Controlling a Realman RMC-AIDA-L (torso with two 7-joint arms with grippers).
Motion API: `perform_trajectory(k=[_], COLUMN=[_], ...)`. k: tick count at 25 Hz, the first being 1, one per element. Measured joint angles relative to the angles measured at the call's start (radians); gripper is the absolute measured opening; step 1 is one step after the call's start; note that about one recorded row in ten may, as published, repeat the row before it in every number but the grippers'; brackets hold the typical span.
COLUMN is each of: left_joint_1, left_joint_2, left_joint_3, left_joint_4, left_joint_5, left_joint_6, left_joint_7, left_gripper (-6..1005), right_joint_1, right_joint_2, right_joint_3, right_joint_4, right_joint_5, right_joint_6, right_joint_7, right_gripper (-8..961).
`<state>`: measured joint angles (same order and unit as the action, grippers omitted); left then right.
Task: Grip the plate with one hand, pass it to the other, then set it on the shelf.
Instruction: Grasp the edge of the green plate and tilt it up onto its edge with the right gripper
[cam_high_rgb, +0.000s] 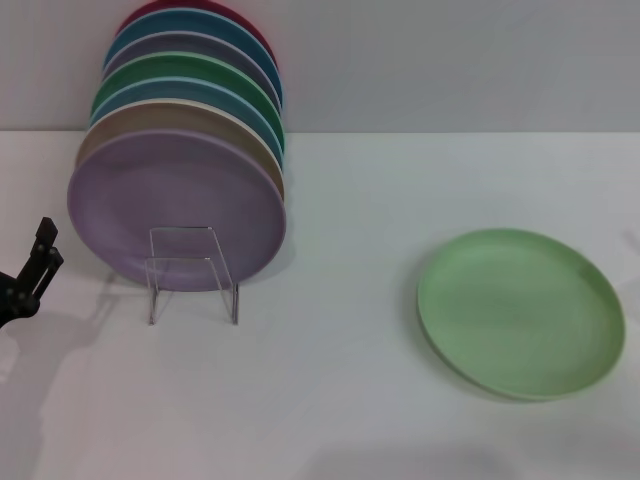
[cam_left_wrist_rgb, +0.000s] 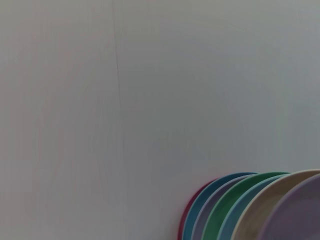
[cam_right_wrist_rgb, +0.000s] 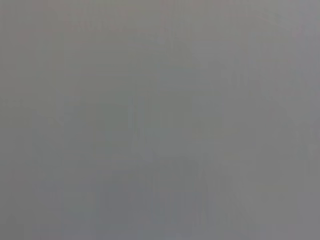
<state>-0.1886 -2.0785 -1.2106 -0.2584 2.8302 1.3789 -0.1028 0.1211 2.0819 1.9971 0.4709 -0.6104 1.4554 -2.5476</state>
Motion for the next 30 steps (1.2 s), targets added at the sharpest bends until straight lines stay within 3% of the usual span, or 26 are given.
perform_trajectory(k=[9,12,14,16,17,18,21,22,23,25,26,27,28,30], left_joint_1=[-0.008,-0.012,-0.012,-0.014,-0.015,-0.016,-0.017,-0.017,-0.017,-0.017,-0.018,-0.02,-0.021,-0.022], left_joint_2=[0.0,0.0,0.0,0.0,0.0,0.0,0.0,0.0,0.0,0.0,0.0,0.0,0.0,0.0], left_joint_3=[-0.002,-0.004,-0.004,-0.004,-0.004,-0.003,-0.002,-0.001,-0.001,-0.001,-0.002,-0.003,-0.003,-0.004], left_joint_4=[0.001,0.001,0.001,0.001,0.001,0.0,-0.001,-0.004,-0.004,-0.006,-0.006,-0.005,-0.005,-0.004], left_joint_5=[0.0,0.0,0.0,0.0,0.0,0.0,0.0,0.0,0.0,0.0,0.0,0.0,0.0,0.0], left_joint_6=[-0.004,-0.011,-0.012,-0.013,-0.014,-0.014,-0.018,-0.02,-0.02,-0.023,-0.024,-0.024,-0.025,-0.025], left_joint_7=[0.0,0.0,0.0,0.0,0.0,0.0,0.0,0.0,0.0,0.0,0.0,0.0,0.0,0.0], left_gripper=[823,821,820,818,818,817,815,814,814,812,812,811,810,809], right_joint_1=[0.0,0.005,-0.006,-0.028,-0.043,-0.043,-0.05,-0.04,-0.04,-0.012,0.008,0.049,0.049,0.107], right_joint_2=[0.004,-0.001,-0.003,-0.003,-0.003,-0.003,-0.004,-0.009,-0.009,-0.015,-0.018,-0.024,-0.024,-0.028], right_joint_3=[0.003,0.002,0.001,-0.004,-0.018,-0.018,-0.042,-0.035,-0.035,-0.017,-0.01,0.003,0.003,0.027], right_joint_4=[0.014,0.109,0.235,0.418,0.571,0.571,0.806,0.891,0.891,0.993,1.046,1.123,1.123,1.16], right_joint_5=[0.013,-0.004,-0.078,-0.237,-0.413,-0.413,-0.743,-0.904,-0.904,-1.142,-1.267,-1.499,-1.499,-1.68], right_joint_6=[0.171,0.1,-0.045,-0.232,-0.382,-0.382,-0.552,-0.573,-0.573,-0.54,-0.51,-0.431,-0.431,-0.318], right_joint_7=[-0.079,0.05,0.232,0.437,0.635,0.635,1.013,1.229,1.229,1.51,1.629,1.829,1.829,1.972], right_gripper=[790,790,789,789,789,789,788,787,786,783,782,781,780,778])
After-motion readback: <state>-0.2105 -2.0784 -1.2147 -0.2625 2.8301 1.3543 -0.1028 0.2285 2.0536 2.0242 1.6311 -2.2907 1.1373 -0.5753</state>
